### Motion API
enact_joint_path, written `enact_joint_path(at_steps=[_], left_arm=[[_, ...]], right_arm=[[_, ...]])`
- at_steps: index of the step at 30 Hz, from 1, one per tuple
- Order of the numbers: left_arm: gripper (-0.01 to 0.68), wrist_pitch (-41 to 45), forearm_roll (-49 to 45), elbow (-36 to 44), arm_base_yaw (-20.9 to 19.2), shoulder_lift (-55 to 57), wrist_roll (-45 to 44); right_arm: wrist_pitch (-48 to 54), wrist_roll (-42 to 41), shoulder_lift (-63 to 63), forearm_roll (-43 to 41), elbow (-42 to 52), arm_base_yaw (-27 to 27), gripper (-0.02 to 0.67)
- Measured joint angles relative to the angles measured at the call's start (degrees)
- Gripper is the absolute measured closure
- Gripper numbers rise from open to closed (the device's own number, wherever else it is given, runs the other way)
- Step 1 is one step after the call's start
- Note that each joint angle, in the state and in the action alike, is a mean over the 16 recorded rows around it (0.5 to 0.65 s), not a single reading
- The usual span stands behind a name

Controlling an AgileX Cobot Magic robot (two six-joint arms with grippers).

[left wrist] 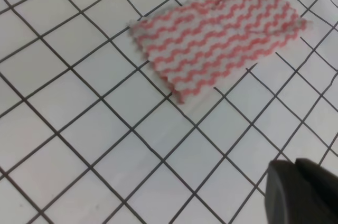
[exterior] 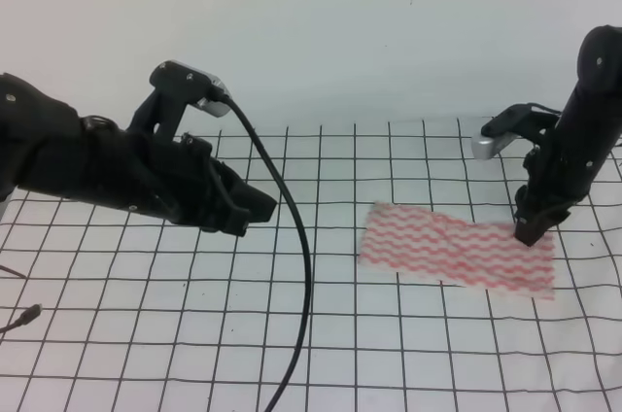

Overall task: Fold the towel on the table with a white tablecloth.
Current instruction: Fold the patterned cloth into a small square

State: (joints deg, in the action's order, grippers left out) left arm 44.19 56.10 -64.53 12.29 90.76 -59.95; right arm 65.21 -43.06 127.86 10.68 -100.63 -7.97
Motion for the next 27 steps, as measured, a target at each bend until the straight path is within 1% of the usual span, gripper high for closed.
enact_joint_path(at_steps=[15, 18, 27], left_arm=[[0.674, 0.78, 0.00, 0.00, 0.00, 0.00, 0.00], [0.674, 0.83, 0.00, 0.00, 0.00, 0.00, 0.00], [0.674, 0.93, 0.07, 0.01, 0.00, 0.00, 0.00]], right_arm=[[2.33, 0.16, -0.05, -0.61, -1.39, 0.00, 0.628], [3.02, 0.78, -0.22, -1.55, -1.93, 0.00, 0.647], [4.27, 2.52, -0.54, -4.48, -2.85, 0.00, 0.646]])
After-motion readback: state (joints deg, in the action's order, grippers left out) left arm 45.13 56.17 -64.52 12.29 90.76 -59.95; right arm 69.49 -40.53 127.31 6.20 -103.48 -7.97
